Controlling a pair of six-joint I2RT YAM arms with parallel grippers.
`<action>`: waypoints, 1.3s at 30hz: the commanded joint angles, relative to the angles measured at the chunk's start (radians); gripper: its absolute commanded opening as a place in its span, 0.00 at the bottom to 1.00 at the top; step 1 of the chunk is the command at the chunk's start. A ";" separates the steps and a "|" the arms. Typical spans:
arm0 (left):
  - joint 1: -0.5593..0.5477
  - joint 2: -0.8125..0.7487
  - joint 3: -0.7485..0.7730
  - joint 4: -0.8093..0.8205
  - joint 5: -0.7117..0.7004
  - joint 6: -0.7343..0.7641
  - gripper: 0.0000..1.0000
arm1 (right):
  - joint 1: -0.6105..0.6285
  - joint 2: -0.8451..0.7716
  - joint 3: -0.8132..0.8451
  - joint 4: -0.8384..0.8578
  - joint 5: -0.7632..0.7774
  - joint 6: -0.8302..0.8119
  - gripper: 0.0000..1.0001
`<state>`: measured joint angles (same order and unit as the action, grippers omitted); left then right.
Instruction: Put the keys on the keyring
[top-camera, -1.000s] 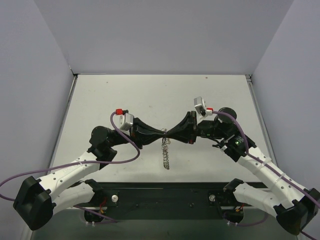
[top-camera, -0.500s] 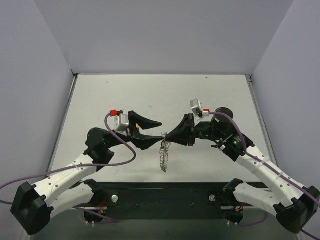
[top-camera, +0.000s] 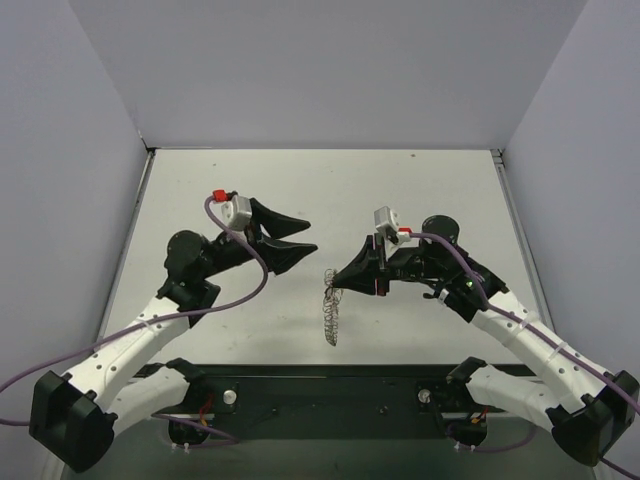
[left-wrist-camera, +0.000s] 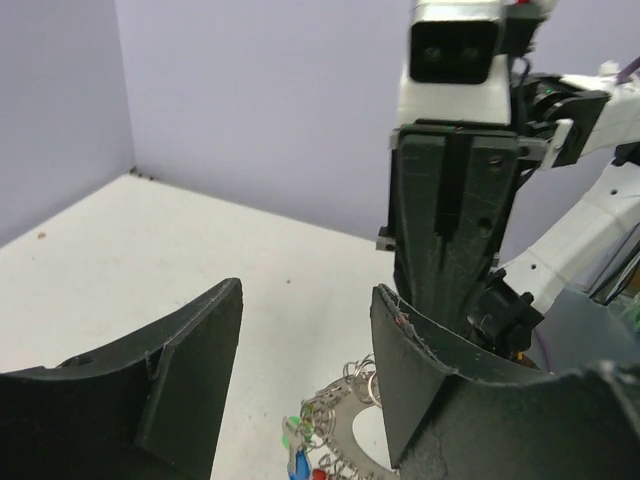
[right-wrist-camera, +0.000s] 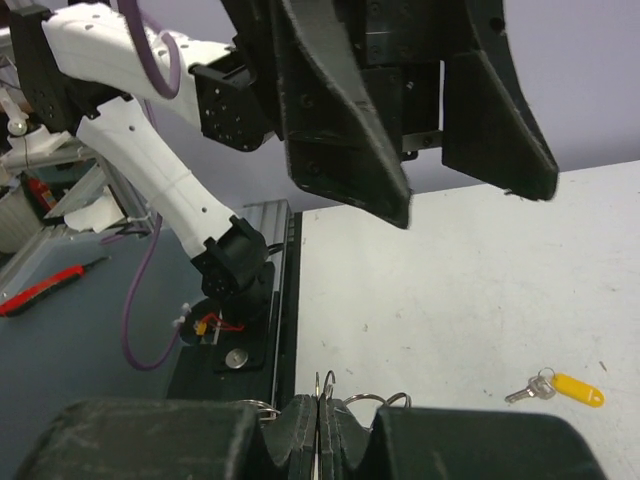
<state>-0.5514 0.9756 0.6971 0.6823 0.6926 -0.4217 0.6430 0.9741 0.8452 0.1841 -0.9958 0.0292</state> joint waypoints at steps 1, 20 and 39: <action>0.024 0.035 0.076 -0.200 -0.033 0.037 0.63 | 0.007 -0.024 -0.012 0.089 -0.076 -0.135 0.00; 0.307 0.461 0.225 -0.862 -0.361 -0.081 0.47 | 0.015 -0.037 0.031 -0.044 0.108 -0.127 0.00; 0.315 0.767 0.268 -0.816 -0.430 -0.069 0.41 | 0.015 -0.034 0.043 -0.080 0.092 -0.135 0.00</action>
<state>-0.2390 1.7023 0.9173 -0.1616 0.2855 -0.4946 0.6498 0.9474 0.8288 0.0414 -0.8669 -0.0822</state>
